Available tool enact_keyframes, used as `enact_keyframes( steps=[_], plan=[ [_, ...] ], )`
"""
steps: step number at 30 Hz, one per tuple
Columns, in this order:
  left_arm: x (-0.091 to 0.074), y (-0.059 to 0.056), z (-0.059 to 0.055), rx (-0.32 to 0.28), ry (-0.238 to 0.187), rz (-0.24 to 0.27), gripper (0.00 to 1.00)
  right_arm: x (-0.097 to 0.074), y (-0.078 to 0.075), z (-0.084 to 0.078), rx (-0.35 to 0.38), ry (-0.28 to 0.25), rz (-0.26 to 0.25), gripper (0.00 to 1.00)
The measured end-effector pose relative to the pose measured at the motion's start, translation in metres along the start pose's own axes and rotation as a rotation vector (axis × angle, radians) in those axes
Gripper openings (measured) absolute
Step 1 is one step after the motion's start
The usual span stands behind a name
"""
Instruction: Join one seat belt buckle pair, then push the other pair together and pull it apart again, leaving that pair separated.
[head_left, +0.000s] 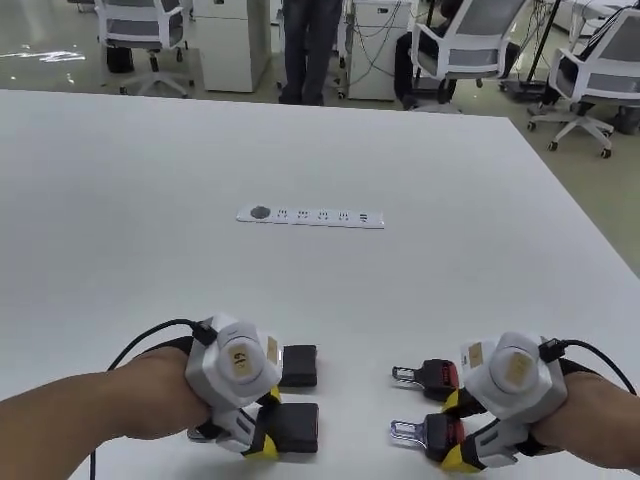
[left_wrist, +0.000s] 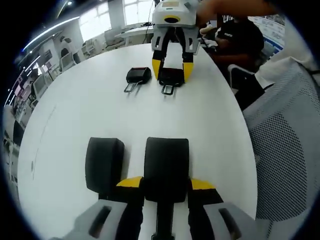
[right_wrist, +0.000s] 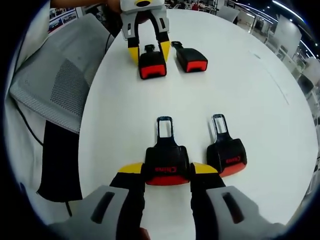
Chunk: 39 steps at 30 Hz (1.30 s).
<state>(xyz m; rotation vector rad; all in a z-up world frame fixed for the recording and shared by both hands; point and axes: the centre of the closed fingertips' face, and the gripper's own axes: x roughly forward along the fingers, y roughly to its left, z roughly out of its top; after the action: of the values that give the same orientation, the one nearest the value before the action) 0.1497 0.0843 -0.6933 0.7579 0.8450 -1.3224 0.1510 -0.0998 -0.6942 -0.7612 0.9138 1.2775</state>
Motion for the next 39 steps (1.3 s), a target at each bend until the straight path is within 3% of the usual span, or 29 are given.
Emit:
enact_keyframes(
  steps=[8,24,31,39],
  plan=[
    [0.002,-0.002,0.003,0.013,0.011,0.006,0.34,0.001,0.001,-0.001,-0.007,-0.032,0.006,0.33],
    [0.003,-0.004,0.003,0.000,-0.014,-0.001,0.34,0.004,0.001,-0.001,-0.033,-0.021,0.009,0.33],
    [0.003,-0.003,0.002,-0.008,-0.008,-0.007,0.33,0.006,0.002,0.003,-0.011,0.008,-0.007,0.33],
    [0.005,-0.001,0.000,-0.002,0.007,-0.009,0.33,0.015,0.002,0.016,-0.013,-0.012,-0.012,0.33]
  ],
)
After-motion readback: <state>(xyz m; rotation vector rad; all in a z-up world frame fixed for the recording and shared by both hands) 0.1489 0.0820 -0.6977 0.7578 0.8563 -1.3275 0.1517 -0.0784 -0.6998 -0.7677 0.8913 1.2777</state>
